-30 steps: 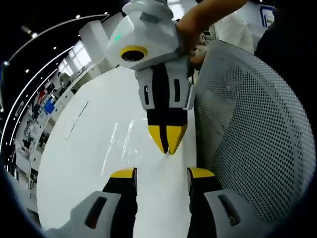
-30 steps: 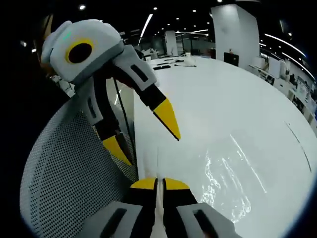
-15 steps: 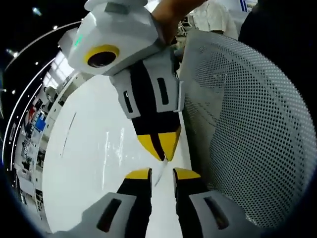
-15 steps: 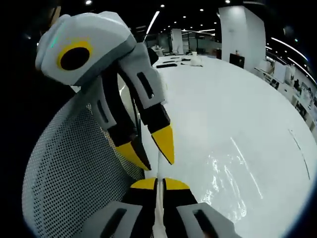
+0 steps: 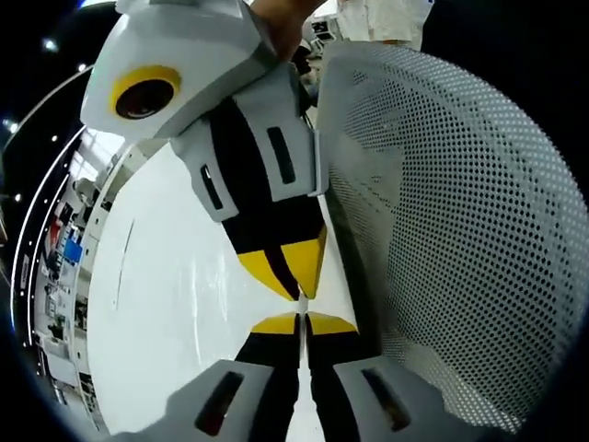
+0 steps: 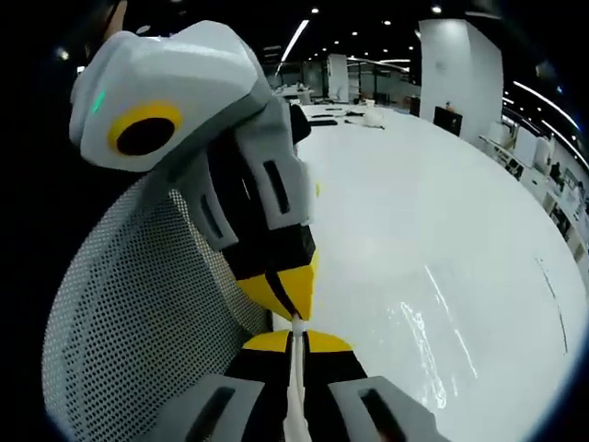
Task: Open the resealable bag by pulling the two sides of the seal apart until the entire bag opening is separated and visibly accessible.
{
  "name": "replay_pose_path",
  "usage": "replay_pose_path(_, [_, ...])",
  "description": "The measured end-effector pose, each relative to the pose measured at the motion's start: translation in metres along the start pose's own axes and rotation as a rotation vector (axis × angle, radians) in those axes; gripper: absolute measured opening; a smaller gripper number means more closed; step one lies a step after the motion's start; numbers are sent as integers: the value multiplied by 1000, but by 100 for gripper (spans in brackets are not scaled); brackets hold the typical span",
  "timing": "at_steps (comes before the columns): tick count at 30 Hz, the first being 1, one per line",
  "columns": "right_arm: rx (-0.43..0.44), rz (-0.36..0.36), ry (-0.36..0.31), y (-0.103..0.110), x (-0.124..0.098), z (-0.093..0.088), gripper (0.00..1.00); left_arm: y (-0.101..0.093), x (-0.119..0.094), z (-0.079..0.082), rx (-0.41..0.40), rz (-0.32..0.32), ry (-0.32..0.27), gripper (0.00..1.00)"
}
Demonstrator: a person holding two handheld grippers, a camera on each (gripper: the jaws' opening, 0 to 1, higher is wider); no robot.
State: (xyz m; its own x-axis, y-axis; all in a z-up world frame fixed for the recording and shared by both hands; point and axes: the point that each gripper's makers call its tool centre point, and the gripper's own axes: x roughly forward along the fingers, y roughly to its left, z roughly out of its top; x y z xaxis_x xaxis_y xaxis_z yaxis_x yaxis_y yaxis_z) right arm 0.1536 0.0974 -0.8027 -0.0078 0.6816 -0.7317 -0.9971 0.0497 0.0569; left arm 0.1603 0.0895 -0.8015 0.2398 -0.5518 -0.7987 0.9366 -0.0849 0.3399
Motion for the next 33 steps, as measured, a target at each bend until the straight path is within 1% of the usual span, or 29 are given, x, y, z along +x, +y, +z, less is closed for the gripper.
replay_pose_path(1, [-29, -9, 5, 0, 1, 1, 0, 0, 0, 0, 1, -2, -2, 0])
replay_pose_path(4, [-64, -25, 10, 2, 2, 5, 0, -1, 0, -1, -6, -10, -1, 0])
replay_pose_path(7, [-75, -42, 20, 1, 5, 7, 1, 0, 0, 0, -3, -8, -4, 0])
replay_pose_path(8, [-76, -54, 36, -1, 5, 5, 1, 2, -1, -1, -6, 5, 0, 0])
replay_pose_path(11, [-105, -77, 45, -3, 5, 7, 0, 4, -1, -1, -7, 13, 0, 0])
replay_pose_path(13, [-169, -107, 72, -7, 4, 7, 0, 6, -1, -1, -12, 18, 3, 0])
replay_pose_path(14, [-182, -112, 82, -5, 4, 7, 0, 6, -1, -1, -4, 21, 7, 0])
replay_pose_path(16, [-191, -120, 87, -5, 5, 7, 0, 5, -1, -1, 15, 21, 15, 0])
replay_pose_path(18, [-193, -129, 85, -5, 4, 7, 0, 6, -2, -1, 0, 31, 18, 0])
replay_pose_path(19, [-190, -133, 82, -6, 4, 7, 0, 6, -2, -1, -21, 36, 14, 0])
replay_pose_path(23, [-177, -141, 58, -6, 2, 8, 0, 6, -5, -1, -27, 50, 2, 0])
replay_pose_path(28, [-196, -135, 78, -4, 2, 3, 0, 2, -6, -2, -43, 24, -2, 0])
replay_pose_path(31, [-193, -135, 73, -4, 1, 4, 0, 3, -8, 0, -37, 22, -3, 0])
replay_pose_path(33, [-206, -141, 86, -5, -1, 1, 0, 3, -8, -1, -34, 22, -1, 0])
